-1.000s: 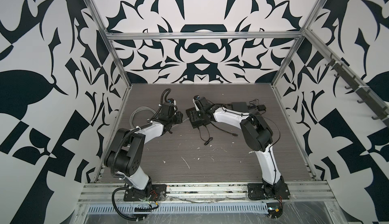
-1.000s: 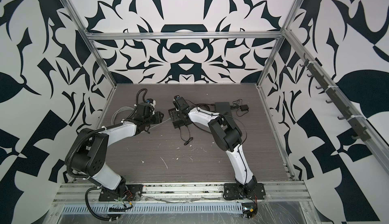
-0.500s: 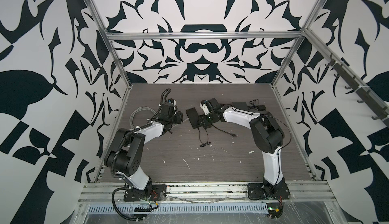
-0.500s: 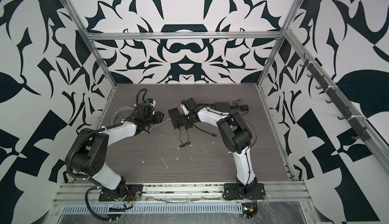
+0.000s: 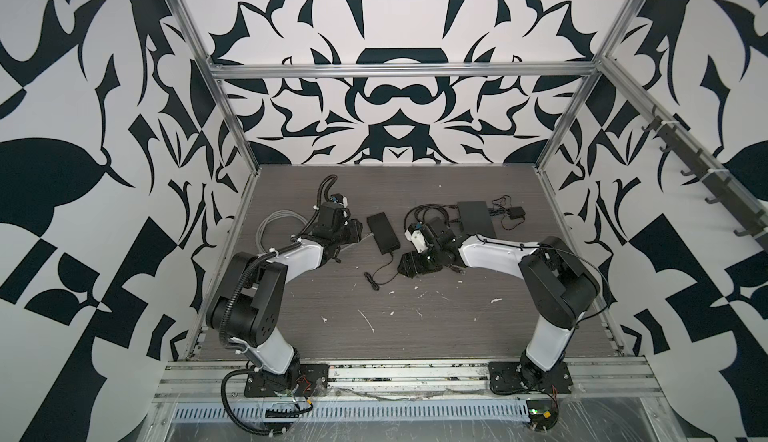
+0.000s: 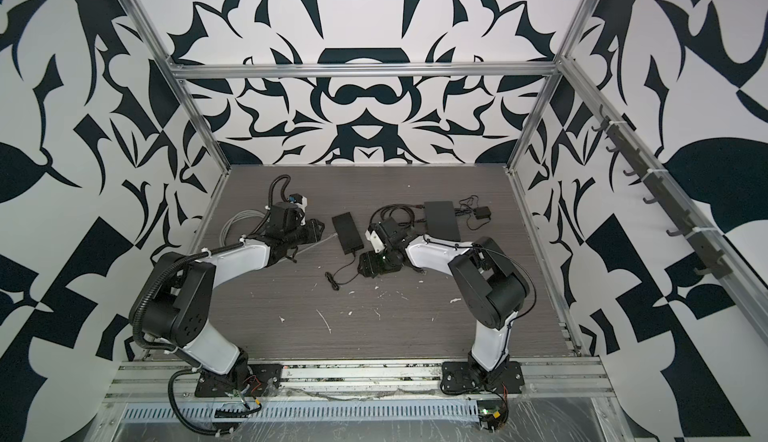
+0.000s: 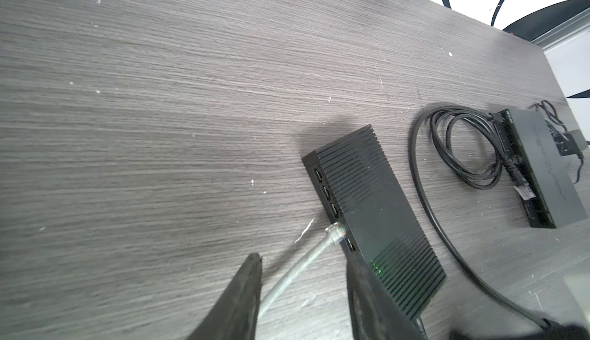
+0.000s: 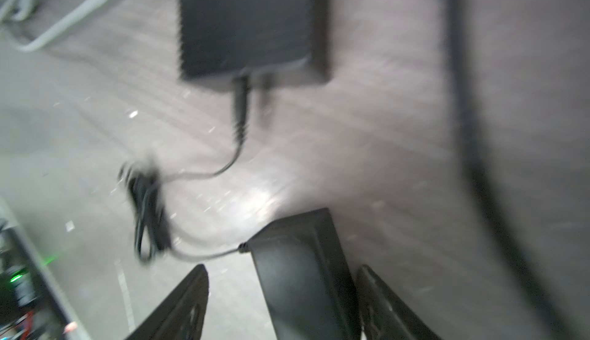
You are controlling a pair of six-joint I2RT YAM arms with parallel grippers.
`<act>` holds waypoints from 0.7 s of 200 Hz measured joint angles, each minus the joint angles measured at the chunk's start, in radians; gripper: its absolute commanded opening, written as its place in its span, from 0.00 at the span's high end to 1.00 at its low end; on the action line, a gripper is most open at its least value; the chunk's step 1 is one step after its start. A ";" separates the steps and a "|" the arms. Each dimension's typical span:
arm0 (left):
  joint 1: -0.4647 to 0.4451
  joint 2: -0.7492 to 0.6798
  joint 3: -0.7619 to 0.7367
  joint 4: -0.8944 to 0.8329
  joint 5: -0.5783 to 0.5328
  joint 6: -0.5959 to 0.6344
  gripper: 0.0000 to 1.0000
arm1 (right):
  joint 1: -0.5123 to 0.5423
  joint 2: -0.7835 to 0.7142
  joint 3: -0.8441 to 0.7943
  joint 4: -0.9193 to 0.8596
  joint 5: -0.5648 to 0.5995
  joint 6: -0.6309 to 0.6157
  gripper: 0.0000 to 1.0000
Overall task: Insert the plug into the switch port
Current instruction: 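Open both grippers and release the switch box and plug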
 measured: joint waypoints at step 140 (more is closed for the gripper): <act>0.000 0.017 0.000 -0.001 -0.007 -0.029 0.01 | -0.135 -0.173 -0.024 -0.072 0.056 -0.074 0.19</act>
